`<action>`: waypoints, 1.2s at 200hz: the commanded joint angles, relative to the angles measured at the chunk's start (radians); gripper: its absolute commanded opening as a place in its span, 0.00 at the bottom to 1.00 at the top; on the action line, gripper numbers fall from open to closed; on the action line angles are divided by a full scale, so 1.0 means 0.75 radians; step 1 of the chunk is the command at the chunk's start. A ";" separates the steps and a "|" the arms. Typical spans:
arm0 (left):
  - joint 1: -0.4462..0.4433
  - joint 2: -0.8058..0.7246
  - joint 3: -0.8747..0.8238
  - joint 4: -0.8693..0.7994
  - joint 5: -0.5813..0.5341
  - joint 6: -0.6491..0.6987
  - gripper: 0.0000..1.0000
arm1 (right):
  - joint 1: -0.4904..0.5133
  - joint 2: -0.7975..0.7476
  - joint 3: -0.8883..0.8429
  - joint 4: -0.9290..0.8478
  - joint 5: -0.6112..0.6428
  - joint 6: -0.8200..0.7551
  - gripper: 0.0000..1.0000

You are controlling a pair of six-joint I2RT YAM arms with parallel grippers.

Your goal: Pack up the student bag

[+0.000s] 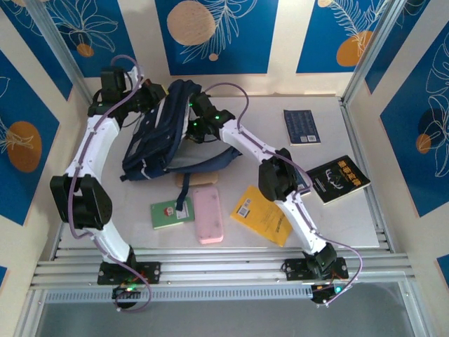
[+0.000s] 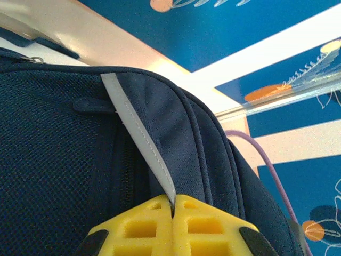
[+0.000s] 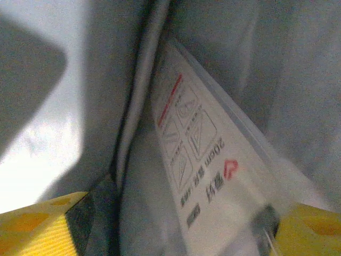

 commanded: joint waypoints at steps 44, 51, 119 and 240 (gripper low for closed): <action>0.154 -0.002 -0.012 0.231 -0.024 -0.095 0.00 | -0.054 -0.546 -0.471 0.001 0.141 -0.269 0.75; 0.172 0.006 -0.020 0.241 -0.030 -0.114 0.00 | -0.062 -0.602 -0.521 0.011 0.164 -0.288 0.75; 0.216 0.063 -0.014 0.212 -0.116 -0.092 0.00 | -0.125 -1.043 -1.133 0.281 -0.173 -0.813 0.72; 0.226 0.061 -0.197 0.372 -0.024 -0.150 0.00 | 0.075 -0.521 -1.028 0.230 -0.112 -1.768 0.81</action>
